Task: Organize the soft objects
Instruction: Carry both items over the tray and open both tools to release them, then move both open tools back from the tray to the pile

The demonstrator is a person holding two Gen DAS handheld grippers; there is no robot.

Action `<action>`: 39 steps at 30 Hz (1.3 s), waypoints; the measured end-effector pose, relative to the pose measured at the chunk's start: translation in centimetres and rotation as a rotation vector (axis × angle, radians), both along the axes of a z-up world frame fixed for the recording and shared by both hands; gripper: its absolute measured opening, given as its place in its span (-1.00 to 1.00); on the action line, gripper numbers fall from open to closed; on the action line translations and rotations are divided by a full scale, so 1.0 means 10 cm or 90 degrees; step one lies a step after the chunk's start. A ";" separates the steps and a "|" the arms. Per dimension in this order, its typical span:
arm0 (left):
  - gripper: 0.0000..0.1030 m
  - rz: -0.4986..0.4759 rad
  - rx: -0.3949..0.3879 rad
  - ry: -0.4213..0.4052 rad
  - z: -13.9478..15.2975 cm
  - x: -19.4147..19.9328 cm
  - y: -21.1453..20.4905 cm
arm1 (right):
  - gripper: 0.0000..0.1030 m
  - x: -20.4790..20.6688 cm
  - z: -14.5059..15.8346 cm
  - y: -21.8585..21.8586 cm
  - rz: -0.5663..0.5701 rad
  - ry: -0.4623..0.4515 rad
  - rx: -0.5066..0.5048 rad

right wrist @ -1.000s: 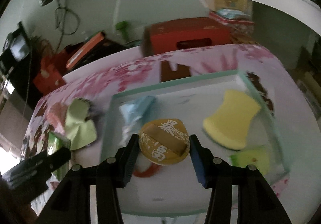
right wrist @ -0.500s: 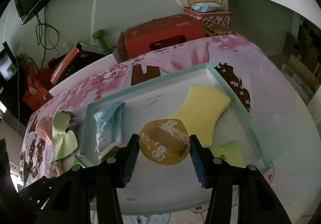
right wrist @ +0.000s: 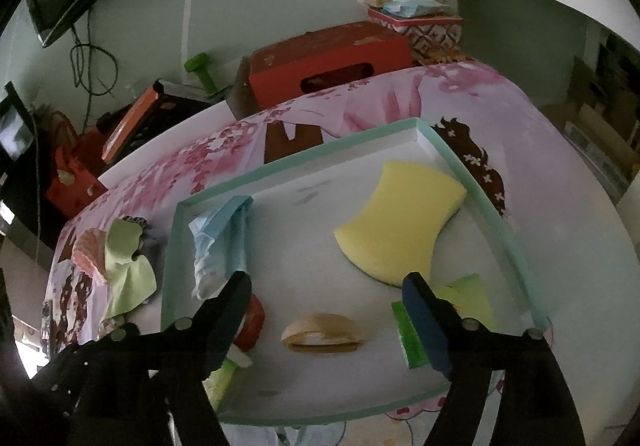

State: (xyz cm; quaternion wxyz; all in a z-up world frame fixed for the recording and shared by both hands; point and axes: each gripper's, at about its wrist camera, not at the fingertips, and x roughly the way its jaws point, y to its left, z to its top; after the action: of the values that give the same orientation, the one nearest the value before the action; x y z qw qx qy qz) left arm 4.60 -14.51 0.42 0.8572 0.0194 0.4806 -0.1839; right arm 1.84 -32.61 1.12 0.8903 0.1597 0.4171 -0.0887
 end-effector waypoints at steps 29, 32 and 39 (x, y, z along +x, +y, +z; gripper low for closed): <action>0.98 0.303 -0.023 -0.002 0.04 0.24 1.28 | 1.00 0.10 -0.11 0.27 0.027 0.051 -0.046; 0.98 0.326 -0.023 0.001 0.05 0.23 1.44 | 1.00 0.11 -0.10 0.42 0.050 0.046 -0.051; 0.98 0.373 -0.023 0.007 0.08 0.14 1.82 | 1.00 0.13 -0.07 0.92 0.130 0.032 -0.060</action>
State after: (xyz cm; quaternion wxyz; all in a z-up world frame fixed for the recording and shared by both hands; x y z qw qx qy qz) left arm 6.01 3.68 1.21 0.8714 -0.1364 0.4669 0.0631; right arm 3.09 -23.38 0.46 0.8906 0.0718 0.4486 -0.0208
